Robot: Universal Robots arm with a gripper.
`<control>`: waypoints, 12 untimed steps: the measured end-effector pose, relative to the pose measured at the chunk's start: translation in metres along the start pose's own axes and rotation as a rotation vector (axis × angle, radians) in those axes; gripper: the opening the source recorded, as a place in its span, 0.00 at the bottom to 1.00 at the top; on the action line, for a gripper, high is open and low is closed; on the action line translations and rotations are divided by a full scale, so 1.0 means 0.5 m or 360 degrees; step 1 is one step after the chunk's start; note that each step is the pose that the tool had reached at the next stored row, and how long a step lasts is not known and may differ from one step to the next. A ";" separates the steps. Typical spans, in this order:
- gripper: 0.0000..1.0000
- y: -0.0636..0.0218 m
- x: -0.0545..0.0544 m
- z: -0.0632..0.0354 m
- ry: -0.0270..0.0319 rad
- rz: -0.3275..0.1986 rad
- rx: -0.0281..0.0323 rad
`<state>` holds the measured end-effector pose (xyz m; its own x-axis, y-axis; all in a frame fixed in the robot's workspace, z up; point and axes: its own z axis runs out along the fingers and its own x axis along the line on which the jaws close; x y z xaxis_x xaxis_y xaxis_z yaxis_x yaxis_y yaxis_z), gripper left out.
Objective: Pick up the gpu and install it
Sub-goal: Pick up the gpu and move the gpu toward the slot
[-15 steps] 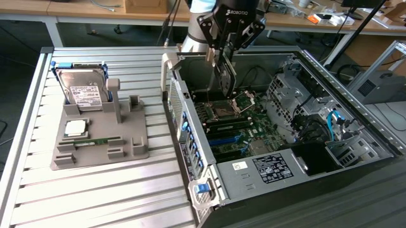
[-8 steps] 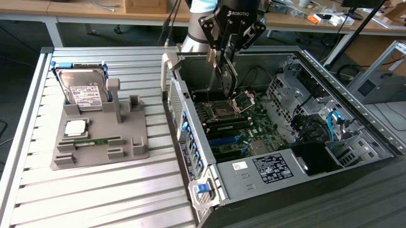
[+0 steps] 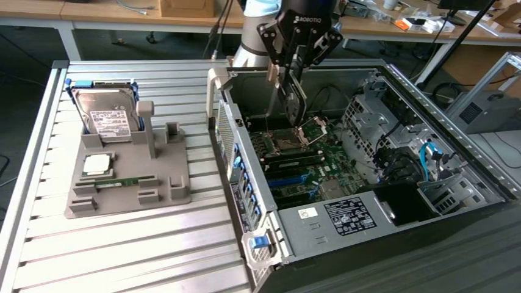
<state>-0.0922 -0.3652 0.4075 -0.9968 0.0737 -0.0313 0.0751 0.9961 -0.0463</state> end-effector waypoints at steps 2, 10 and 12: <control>0.27 0.000 -0.001 0.001 -0.00001 0.0000 0.00009; 0.27 0.001 -0.006 0.006 -0.00004 0.0000 0.00045; 0.27 0.001 -0.008 0.008 -0.00005 0.0000 0.00057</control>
<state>-0.0883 -0.3652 0.4037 -0.9968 0.0736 -0.0316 0.0751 0.9959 -0.0499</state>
